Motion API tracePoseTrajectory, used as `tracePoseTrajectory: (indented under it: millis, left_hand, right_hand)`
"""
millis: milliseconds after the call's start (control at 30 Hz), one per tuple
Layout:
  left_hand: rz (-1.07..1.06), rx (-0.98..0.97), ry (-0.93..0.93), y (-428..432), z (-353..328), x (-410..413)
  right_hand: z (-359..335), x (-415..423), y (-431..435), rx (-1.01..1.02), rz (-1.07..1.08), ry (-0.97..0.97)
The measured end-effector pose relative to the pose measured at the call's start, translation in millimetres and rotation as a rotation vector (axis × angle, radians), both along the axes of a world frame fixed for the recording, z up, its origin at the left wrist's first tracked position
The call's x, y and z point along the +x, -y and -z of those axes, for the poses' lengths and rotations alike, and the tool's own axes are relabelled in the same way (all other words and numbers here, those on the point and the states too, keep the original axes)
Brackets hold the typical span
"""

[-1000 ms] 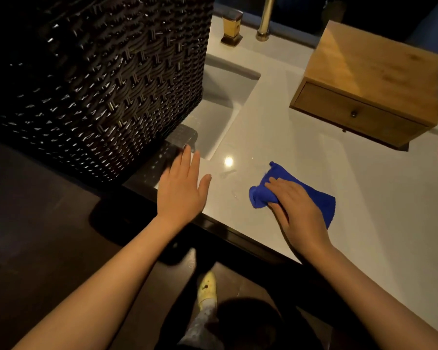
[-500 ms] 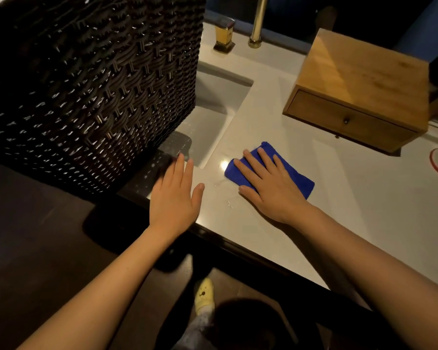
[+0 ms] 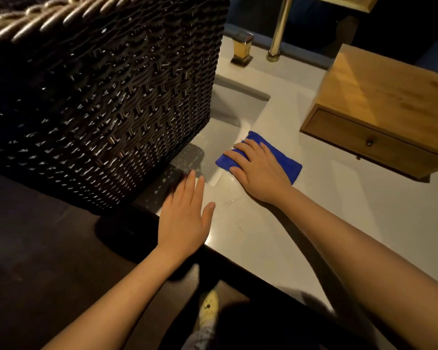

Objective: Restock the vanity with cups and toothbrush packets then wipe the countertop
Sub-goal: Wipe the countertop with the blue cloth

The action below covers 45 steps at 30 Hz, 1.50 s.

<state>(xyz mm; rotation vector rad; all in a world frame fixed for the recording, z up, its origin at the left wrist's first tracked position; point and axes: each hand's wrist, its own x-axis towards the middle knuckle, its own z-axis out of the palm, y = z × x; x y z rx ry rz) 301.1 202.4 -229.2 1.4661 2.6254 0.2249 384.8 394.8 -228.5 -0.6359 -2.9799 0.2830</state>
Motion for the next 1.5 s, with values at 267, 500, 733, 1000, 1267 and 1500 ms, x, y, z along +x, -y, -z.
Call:
tracePoseTrajectory:
  millis: [267, 500, 733, 1000, 1267, 1500]
  left_hand:
    - [-0.004, 0.022, -0.012, 0, -2, 0]
    - [-0.008, 0.019, -0.005, 0, -2, 1]
    - [-0.027, 0.026, 0.005, 1, -2, 1]
    - [-0.09, 0.025, -0.007, 5, -3, 3]
    - [-0.097, 0.04, -0.011, 5, -1, 3]
    - [-0.106, 0.021, -0.023, 6, 1, 2]
  right_hand:
    - [-31, -47, -38, -0.242, -0.035, -0.187]
    - [-68, 39, -8, -0.424, 0.075, -0.265]
    - [-23, 111, 69, -0.274, -0.157, 0.167]
    - [-8, 80, 68, -0.03, -0.25, 0.191]
    - [-3, 20, 41, -0.026, -0.094, 0.094]
    - [-10, -28, 7, 0.046, 0.071, -0.011]
